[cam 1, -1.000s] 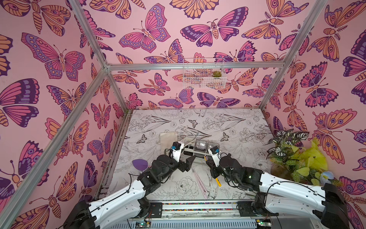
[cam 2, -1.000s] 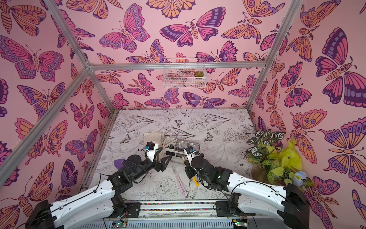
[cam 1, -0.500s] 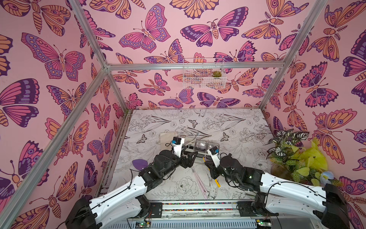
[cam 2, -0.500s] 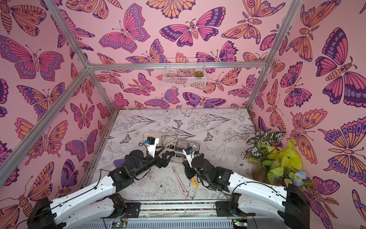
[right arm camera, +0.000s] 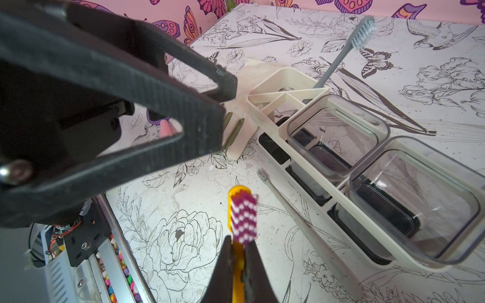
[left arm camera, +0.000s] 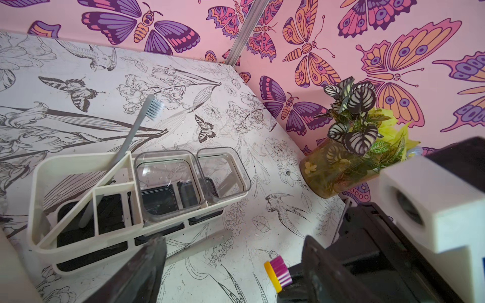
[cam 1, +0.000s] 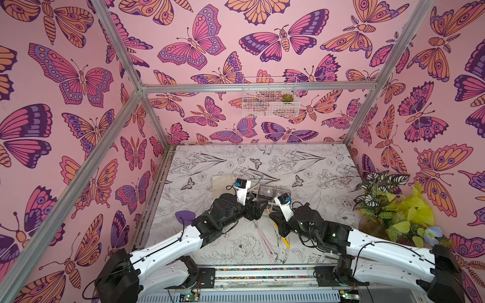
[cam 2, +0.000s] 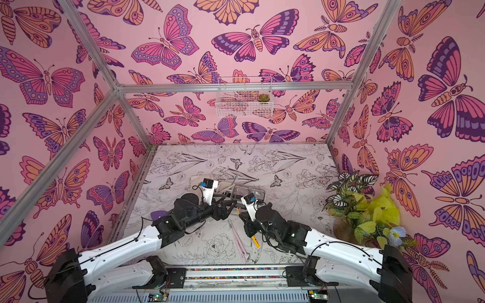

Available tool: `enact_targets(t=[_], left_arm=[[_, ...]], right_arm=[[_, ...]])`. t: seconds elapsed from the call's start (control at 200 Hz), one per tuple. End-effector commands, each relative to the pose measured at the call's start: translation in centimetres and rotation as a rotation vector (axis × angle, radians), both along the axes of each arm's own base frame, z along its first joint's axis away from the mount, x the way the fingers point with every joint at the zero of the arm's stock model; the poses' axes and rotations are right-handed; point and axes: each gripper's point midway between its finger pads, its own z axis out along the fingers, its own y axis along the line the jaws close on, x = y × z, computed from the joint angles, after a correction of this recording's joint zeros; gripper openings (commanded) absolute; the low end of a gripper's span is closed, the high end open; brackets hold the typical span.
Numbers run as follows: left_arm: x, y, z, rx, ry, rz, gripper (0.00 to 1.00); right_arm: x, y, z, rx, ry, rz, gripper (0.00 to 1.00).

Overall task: Place the toothbrush into the toothbrush holder
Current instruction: Pick up the toothbrush from the center of the board.

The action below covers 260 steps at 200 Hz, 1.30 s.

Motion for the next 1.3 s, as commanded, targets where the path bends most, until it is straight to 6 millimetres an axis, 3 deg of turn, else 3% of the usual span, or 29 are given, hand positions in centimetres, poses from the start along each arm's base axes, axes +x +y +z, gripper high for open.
enact_targets(t=[0.0, 0.17, 0.25, 0.456, 0.766, 1.297], left_arm=[[-0.3, -0.8, 0.6, -0.041, 0.022, -0.031, 0.82], [-0.4, -1.5, 0.7, -0.08, 0.049, -0.051, 0.8], [-0.6, -2.1, 1.3, -0.1, 0.052, -0.085, 0.68], [-1.2, -3.5, 2.0, -0.14, 0.087, -0.156, 0.66], [-1.5, -4.1, 1.8, -0.157, 0.116, -0.188, 0.48], [-1.6, -5.0, 1.1, -0.157, 0.132, -0.223, 0.46]], right_arm=[[0.1, -0.2, 0.9, 0.024, -0.027, 0.0, 0.09], [0.5, -0.3, 1.1, -0.002, -0.056, -0.008, 0.09], [0.8, -0.2, 1.1, -0.021, -0.064, -0.012, 0.09], [1.2, 0.1, 1.7, -0.017, -0.091, -0.011, 0.09], [1.8, -0.1, 2.8, -0.004, -0.132, -0.04, 0.09], [2.6, 0.0, 4.0, 0.018, -0.174, -0.075, 0.09]])
